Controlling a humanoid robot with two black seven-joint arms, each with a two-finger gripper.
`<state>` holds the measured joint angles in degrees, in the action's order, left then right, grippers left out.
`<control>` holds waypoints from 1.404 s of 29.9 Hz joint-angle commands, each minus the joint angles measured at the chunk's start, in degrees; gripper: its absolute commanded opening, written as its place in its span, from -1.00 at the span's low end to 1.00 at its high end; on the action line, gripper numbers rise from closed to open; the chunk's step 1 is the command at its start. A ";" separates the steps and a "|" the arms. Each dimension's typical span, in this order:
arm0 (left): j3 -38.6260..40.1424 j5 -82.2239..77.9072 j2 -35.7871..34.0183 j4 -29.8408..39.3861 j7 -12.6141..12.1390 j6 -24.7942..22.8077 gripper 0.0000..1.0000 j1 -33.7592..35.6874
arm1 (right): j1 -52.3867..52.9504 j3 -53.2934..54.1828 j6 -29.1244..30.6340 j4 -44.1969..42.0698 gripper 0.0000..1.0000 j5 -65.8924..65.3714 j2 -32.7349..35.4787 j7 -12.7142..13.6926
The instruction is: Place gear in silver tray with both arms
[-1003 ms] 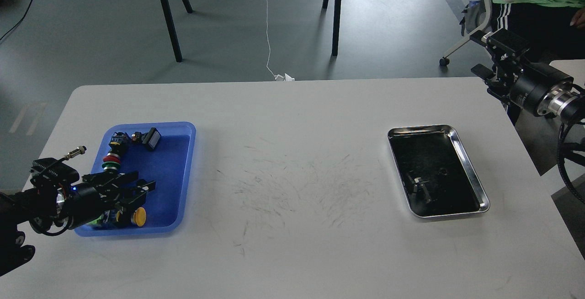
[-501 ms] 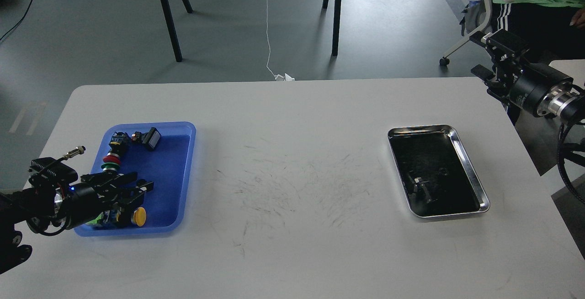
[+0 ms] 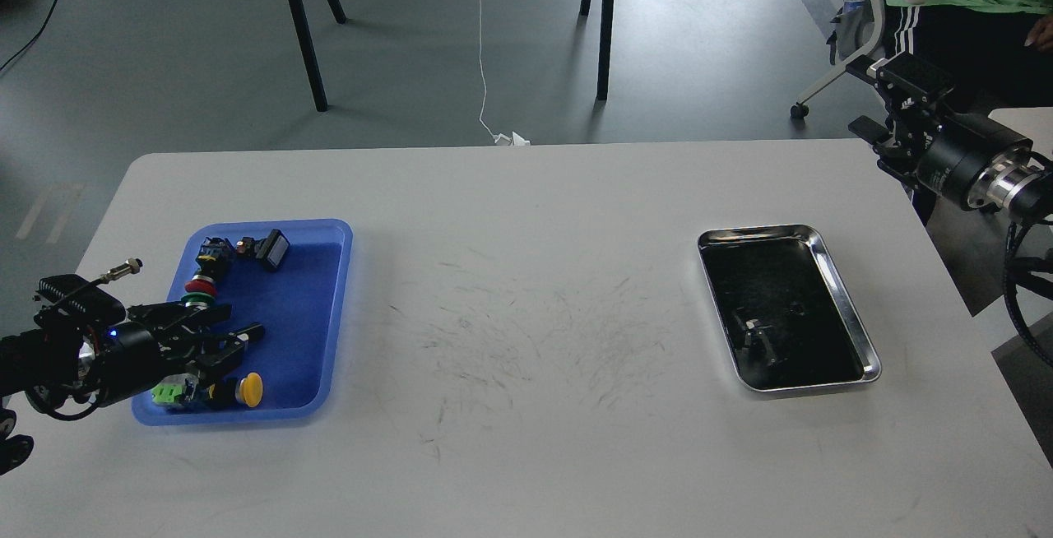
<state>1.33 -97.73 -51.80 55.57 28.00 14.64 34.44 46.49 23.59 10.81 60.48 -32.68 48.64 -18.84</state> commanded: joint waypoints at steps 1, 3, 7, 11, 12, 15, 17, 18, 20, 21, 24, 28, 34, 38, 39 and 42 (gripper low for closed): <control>0.08 -1.94 -0.32 0.94 0.00 0.39 0.13 0.19 | -0.34 -0.03 0.00 -0.01 0.84 -0.02 -0.04 -0.05; -0.01 -2.47 -0.41 1.03 0.00 0.57 0.13 0.80 | -0.43 -0.03 0.00 0.07 0.84 -0.02 -0.04 -0.05; -0.10 -4.65 -0.15 1.21 0.00 0.57 0.13 1.51 | -0.43 -0.03 0.00 -0.01 0.84 -0.02 -0.04 -0.05; -0.10 -6.95 0.20 0.86 0.00 0.57 0.13 3.00 | -0.52 -0.21 0.00 -0.10 0.84 -0.02 -0.04 -0.05; -0.19 -7.13 0.38 0.86 0.00 0.57 0.13 2.92 | -0.78 -0.12 0.00 -0.01 0.84 -0.02 -0.04 -0.05; -3.43 -7.30 1.26 1.12 0.00 0.74 0.13 3.18 | -1.05 -0.12 0.00 -0.10 0.84 -0.02 -0.04 -0.05; -3.79 -7.30 1.44 0.68 0.00 0.74 0.13 3.53 | -1.05 -0.12 -0.09 -0.10 0.84 -0.02 -0.04 -0.05; -3.88 -7.30 1.44 0.59 0.00 0.74 0.13 3.62 | -1.05 -0.12 -0.09 -0.10 0.84 -0.02 -0.13 -0.05; -4.32 -7.39 1.70 0.42 0.00 0.83 0.13 3.88 | -1.05 -0.12 -0.09 -0.10 0.84 -0.02 -0.13 -0.05; -4.32 -7.39 2.05 0.42 0.00 0.83 0.13 3.79 | -1.05 -0.12 -0.09 -0.10 0.84 -0.02 -0.13 -0.05; -4.41 -7.39 2.40 -0.72 0.00 0.83 0.13 4.06 | -1.05 -0.03 -0.09 -0.10 0.84 -0.02 -0.13 -0.05; -4.32 -7.30 2.58 -1.96 0.00 0.83 0.13 4.15 | -1.14 -0.03 -0.09 -0.19 0.84 -0.02 -0.04 -0.05; -4.41 -7.30 3.55 -2.22 0.00 0.83 0.13 4.23 | -1.22 -0.03 0.00 -0.19 0.84 -0.02 -0.04 -0.05; -4.41 -7.30 3.28 -2.22 0.00 0.83 0.13 5.11 | -1.22 -0.12 0.00 -0.28 0.84 -0.02 -0.13 -0.05; -4.41 -7.30 3.28 -2.22 0.00 0.83 0.13 5.20 | -1.22 -0.12 0.00 -0.19 0.84 -0.02 -0.13 -0.05; -4.41 -7.22 3.20 -2.22 0.00 0.83 0.13 5.20 | -1.22 -0.12 0.00 -0.28 0.84 -0.02 -0.21 -0.05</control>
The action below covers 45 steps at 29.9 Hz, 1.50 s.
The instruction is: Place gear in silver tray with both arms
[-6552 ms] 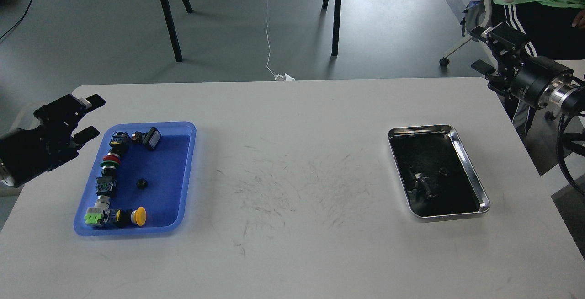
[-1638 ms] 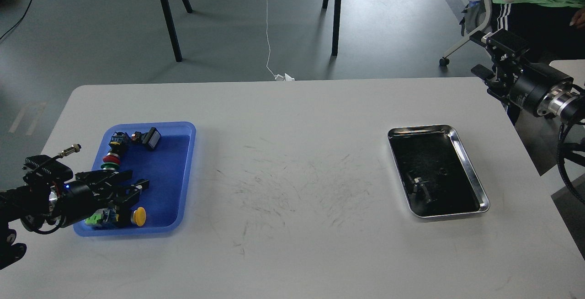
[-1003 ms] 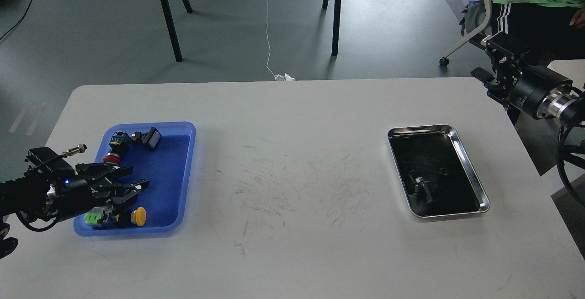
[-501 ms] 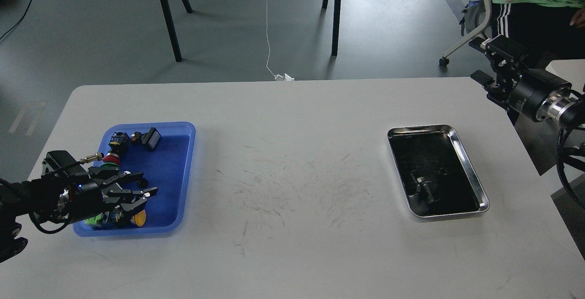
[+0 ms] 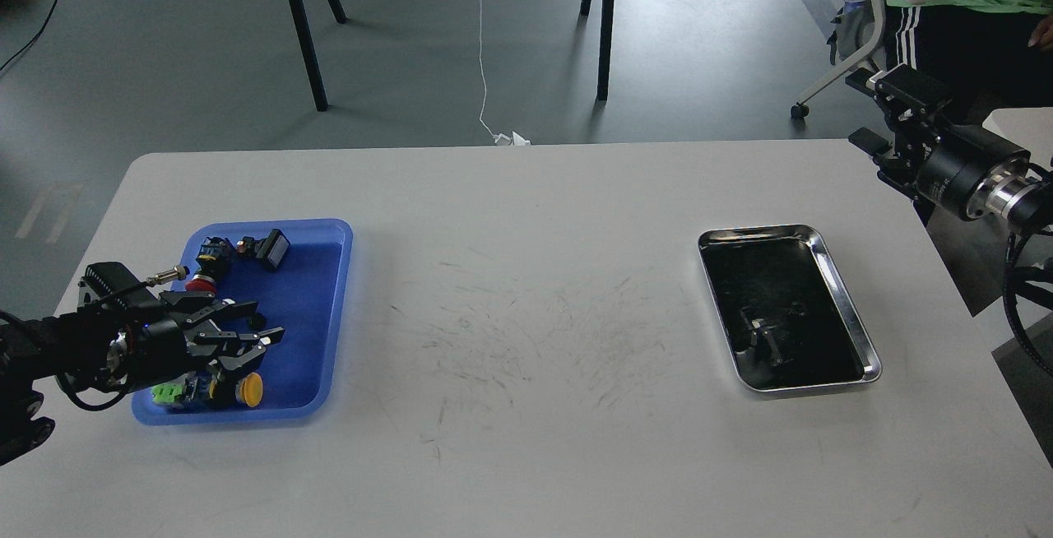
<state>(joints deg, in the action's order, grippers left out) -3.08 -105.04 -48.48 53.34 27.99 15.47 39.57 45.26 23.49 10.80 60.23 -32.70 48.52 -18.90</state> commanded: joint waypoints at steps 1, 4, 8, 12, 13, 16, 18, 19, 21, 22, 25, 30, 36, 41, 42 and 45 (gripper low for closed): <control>0.00 0.19 -0.21 0.01 0.01 0.00 0.13 0.16 | 0.00 -0.02 0.01 -0.11 0.84 0.00 -0.10 0.00; 0.00 0.36 -0.21 0.01 0.01 0.00 0.14 0.42 | 0.00 -0.11 0.01 -0.02 0.84 0.00 -0.10 -0.09; -0.09 0.36 0.22 -1.39 0.01 0.00 0.14 0.43 | -0.08 -0.02 0.01 0.15 0.84 0.00 -0.01 -0.09; -0.17 0.36 0.31 -2.19 0.01 0.00 0.14 0.34 | -0.44 0.15 0.01 0.15 0.84 0.00 0.17 -0.09; -0.09 0.36 0.40 -2.19 0.01 0.00 0.14 0.16 | -0.52 0.15 0.01 0.15 0.84 0.00 0.17 -0.09; -0.18 0.36 0.40 -2.63 0.01 0.00 0.14 0.07 | -0.87 0.24 0.01 0.24 0.84 0.00 0.17 -0.17; -0.09 0.36 0.40 -2.80 0.01 0.09 0.14 -0.10 | -0.88 0.33 0.01 0.24 0.84 0.00 0.26 -0.17; -0.09 0.36 0.49 -2.80 0.01 0.26 0.14 -0.02 | -0.88 0.33 0.01 0.24 0.84 0.00 0.26 -0.17; -0.17 0.36 0.49 -2.80 0.01 0.96 0.14 -0.19 | -0.88 0.24 0.01 0.24 0.84 0.00 0.26 -0.17; -0.18 0.36 0.58 -2.89 0.01 1.05 0.14 -0.10 | -0.88 0.24 0.01 0.33 0.84 0.00 0.26 -0.17; -0.26 0.36 1.10 -2.98 0.01 1.05 0.14 -0.19 | -0.88 0.24 0.01 0.24 0.84 0.00 0.25 -0.17; -0.26 0.36 1.54 -2.98 0.01 1.14 0.14 -0.28 | -0.88 0.33 0.01 0.24 0.84 0.00 0.26 -0.17; -0.26 0.36 1.72 -3.07 0.01 1.14 0.11 -0.45 | -0.88 0.33 0.01 0.15 0.84 0.00 0.34 -0.26; -0.26 0.36 1.90 -3.33 0.01 1.23 0.04 -0.89 | -0.88 0.42 0.01 0.24 0.84 0.00 0.69 -0.26; -0.26 0.45 1.90 -3.42 0.01 1.32 0.03 -0.89 | -0.96 0.42 0.01 0.24 0.84 0.00 0.78 -0.26; -0.26 0.45 1.90 -3.51 0.01 2.19 -0.10 -0.89 | -0.96 0.42 0.01 0.24 0.84 0.00 0.78 -0.26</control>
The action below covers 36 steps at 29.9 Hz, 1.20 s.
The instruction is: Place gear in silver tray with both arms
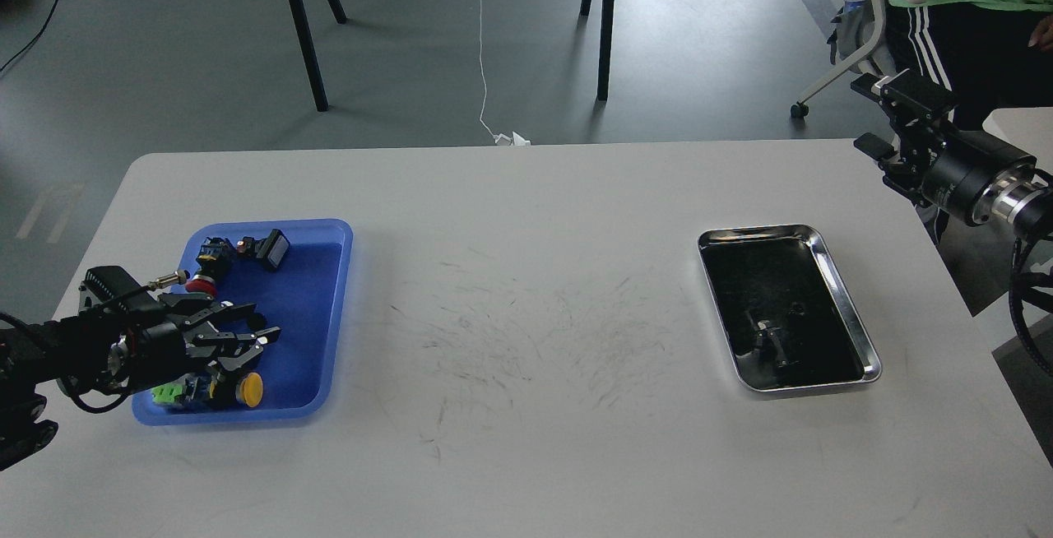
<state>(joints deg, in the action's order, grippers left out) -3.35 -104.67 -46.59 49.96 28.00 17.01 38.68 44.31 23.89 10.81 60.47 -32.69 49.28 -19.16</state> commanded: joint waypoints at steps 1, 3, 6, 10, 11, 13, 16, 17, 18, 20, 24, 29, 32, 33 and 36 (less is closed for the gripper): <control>0.01 0.08 0.01 -0.13 0.00 0.75 -0.11 -0.01 | -0.01 -0.07 0.00 0.00 0.84 0.00 0.03 0.00; 0.01 0.08 0.10 -0.13 0.00 0.84 -0.15 -0.01 | -0.01 -0.07 0.00 0.00 0.84 0.00 0.03 0.00; 0.01 0.08 0.28 -0.13 0.00 1.01 -0.19 -0.10 | -0.01 0.02 0.00 0.00 0.84 0.00 0.03 0.00; 0.01 0.08 0.54 -0.30 0.00 1.10 -0.21 -0.19 | -0.01 -0.07 0.00 0.00 0.84 0.00 0.03 0.00; 0.01 0.08 0.71 -0.39 0.00 1.10 -0.23 -0.36 | -0.10 -0.07 0.00 0.00 0.84 0.00 0.03 0.00; 0.01 0.08 0.98 -0.65 0.00 1.19 -0.26 -0.36 | -0.27 -0.07 0.00 0.00 0.84 0.00 0.29 0.00; 0.01 0.08 1.77 -0.65 0.00 1.19 -0.37 -0.98 | -0.28 -0.07 0.00 0.00 0.84 0.00 0.56 0.00; 0.01 0.08 1.86 -0.74 0.00 1.19 -0.46 -1.07 | -0.28 -0.07 0.00 0.00 0.84 0.00 0.64 -0.09; 0.01 0.08 1.86 -0.92 0.00 1.10 -0.46 -0.98 | -0.28 -0.07 0.00 0.00 0.84 0.00 0.65 -0.09; 0.01 0.08 1.86 -0.92 0.00 1.10 -0.48 -1.15 | -0.28 0.02 0.09 -0.09 0.84 0.00 0.65 -0.09; 0.01 0.08 1.68 -0.92 0.00 1.10 -0.54 -1.07 | -0.28 0.02 0.09 -0.09 0.84 0.00 0.65 -0.09; 0.09 0.17 1.59 -0.74 0.00 1.19 -0.71 -0.89 | -0.36 -0.07 0.00 -0.09 0.84 0.00 0.56 -0.09; 0.18 0.26 1.07 -0.65 0.00 1.19 -0.76 -0.80 | -0.36 -0.07 0.00 -0.18 0.84 0.00 0.56 -0.09; 0.27 0.43 0.98 -0.48 0.00 1.27 -0.76 -0.72 | -0.36 -0.07 0.00 -0.18 0.84 0.00 0.56 -0.09; 0.79 1.75 -0.16 -0.04 0.00 1.45 -0.77 -0.54 | -0.36 0.02 0.00 -0.26 0.84 0.00 0.56 -0.09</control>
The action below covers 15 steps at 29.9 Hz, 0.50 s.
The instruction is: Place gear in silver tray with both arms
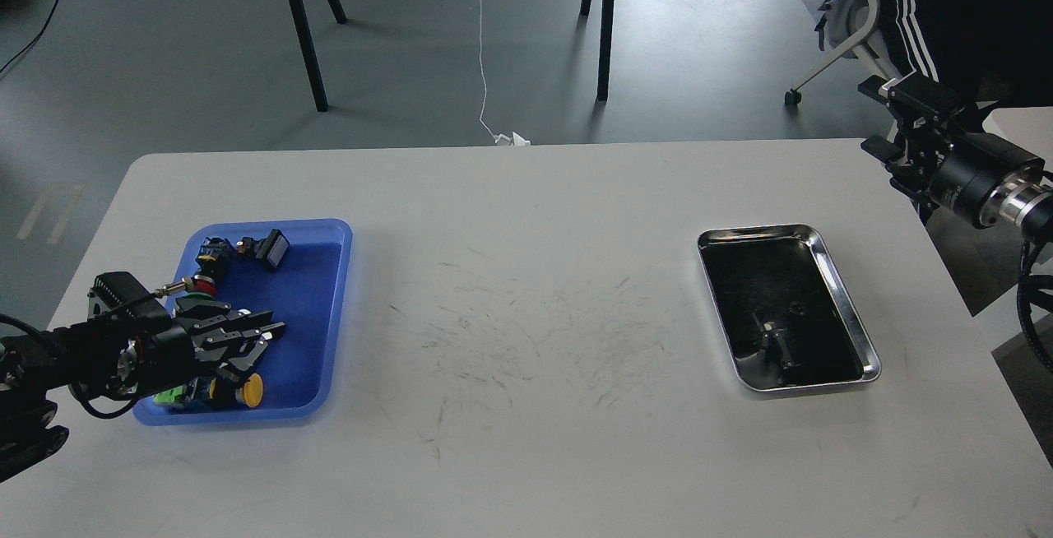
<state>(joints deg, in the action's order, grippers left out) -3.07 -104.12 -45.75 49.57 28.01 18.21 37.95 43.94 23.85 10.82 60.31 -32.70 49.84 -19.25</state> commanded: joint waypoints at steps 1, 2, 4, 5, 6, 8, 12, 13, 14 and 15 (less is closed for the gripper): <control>0.52 2.07 -1.62 0.79 -0.01 0.25 -0.77 0.28 | 0.00 0.06 -0.01 -0.10 0.84 0.01 -0.01 0.00; 0.52 2.95 -1.89 1.23 -0.01 0.25 -0.77 0.37 | 0.00 0.06 -0.01 -0.10 0.84 0.01 -0.01 0.00; 0.52 4.88 -2.24 1.93 -0.01 0.25 -0.77 0.72 | 0.00 0.06 -0.01 -0.10 0.84 0.01 -0.01 0.00; 0.69 5.76 -2.33 2.37 -0.01 0.25 -0.77 0.89 | 0.00 0.14 -0.01 -0.19 0.84 0.01 -0.10 0.00; 0.69 6.64 -2.41 2.99 -0.01 0.25 -0.78 0.98 | 0.00 0.15 -0.01 -0.19 0.84 0.01 -0.10 0.00; 0.96 8.84 -3.46 4.48 -0.01 0.16 -0.78 1.77 | 0.00 0.15 -0.01 -0.36 0.84 0.01 -0.18 0.00; 0.96 13.59 -4.35 8.08 -0.01 0.25 -0.79 4.32 | 0.00 0.06 -0.01 -0.45 0.84 0.01 -0.36 0.00; 1.05 14.20 -4.44 9.05 -0.01 0.42 -0.79 5.11 | -0.08 0.06 -0.01 -0.45 0.84 0.01 -0.36 0.00; 1.22 14.64 -4.44 10.28 -0.01 0.77 -0.80 6.42 | -0.09 0.06 -0.01 -0.45 0.84 0.01 -0.36 0.00; 1.22 15.08 -4.35 11.59 -0.01 1.47 -0.80 7.65 | -0.09 0.06 -0.01 -0.45 0.84 0.01 -0.36 0.00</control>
<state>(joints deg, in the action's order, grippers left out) -2.05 -90.60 -50.04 58.01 27.98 18.62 42.72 43.90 23.98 10.81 59.85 -32.70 49.50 -19.25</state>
